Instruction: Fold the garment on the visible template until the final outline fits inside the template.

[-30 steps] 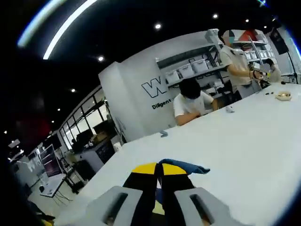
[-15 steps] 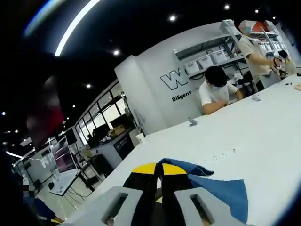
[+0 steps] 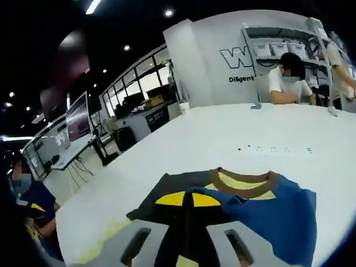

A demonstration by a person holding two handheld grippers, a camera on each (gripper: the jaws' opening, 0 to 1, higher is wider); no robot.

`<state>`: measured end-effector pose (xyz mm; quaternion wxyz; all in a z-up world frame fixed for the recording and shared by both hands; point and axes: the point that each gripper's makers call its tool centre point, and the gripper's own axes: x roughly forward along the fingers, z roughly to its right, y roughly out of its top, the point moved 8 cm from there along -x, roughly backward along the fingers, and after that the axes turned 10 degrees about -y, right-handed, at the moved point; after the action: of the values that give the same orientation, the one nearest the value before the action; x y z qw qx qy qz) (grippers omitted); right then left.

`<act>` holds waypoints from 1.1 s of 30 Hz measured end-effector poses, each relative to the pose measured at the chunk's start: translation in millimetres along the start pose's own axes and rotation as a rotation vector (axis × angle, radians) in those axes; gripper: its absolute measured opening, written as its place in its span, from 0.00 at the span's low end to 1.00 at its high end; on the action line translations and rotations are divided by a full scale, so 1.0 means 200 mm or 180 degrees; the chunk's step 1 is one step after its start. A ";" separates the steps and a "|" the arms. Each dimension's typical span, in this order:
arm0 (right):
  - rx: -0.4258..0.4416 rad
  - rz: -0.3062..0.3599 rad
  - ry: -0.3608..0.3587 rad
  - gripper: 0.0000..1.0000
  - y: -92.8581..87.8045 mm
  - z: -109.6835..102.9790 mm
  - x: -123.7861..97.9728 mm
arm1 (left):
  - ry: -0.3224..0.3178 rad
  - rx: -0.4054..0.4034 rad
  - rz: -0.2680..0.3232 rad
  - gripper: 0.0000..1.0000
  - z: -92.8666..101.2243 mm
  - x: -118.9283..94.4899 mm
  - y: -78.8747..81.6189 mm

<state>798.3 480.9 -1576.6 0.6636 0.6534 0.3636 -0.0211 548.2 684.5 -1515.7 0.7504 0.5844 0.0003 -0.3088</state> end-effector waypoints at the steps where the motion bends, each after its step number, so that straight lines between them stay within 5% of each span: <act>1: -0.0090 -0.0051 0.0008 0.00 -0.02 -0.01 0.01 | 0.0001 -0.0002 -0.0003 0.45 0.00 0.00 0.00; 6: -0.0956 -0.0321 0.0371 0.00 -0.12 -0.15 0.06 | 0.0054 -0.0026 0.0004 0.45 -0.02 -0.02 -0.01; 8: -0.1292 -0.0373 0.0426 0.08 -0.15 -0.19 0.06 | 0.0080 -0.0033 -0.0005 0.45 -0.03 -0.03 -0.02; 15: -0.1674 -0.0444 0.0468 0.17 -0.24 -0.24 0.04 | 0.0119 -0.0078 -0.0022 0.44 -0.04 -0.04 -0.05; 19: -0.2190 -0.0616 0.0625 0.12 -0.28 -0.27 0.02 | 0.0096 -0.0088 -0.0042 0.43 -0.04 -0.03 -0.06; 23: -0.2503 -0.0509 0.0612 0.15 -0.25 -0.29 0.04 | 0.0081 -0.0115 -0.0056 0.43 -0.05 -0.01 -0.07; 25: -0.2417 -0.0474 0.0639 0.16 -0.24 -0.31 0.03 | 0.0074 -0.0123 -0.0052 0.42 -0.05 -0.01 -0.08; 33: -0.1029 -0.0412 0.0753 0.15 -0.23 -0.24 -0.04 | 0.0078 -0.0132 -0.0038 0.41 -0.06 -0.01 -0.07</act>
<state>747.2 514.1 -1607.2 0.7097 0.5117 0.4789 0.0718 543.2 693.8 -1531.2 0.7604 0.5724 0.0194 -0.3060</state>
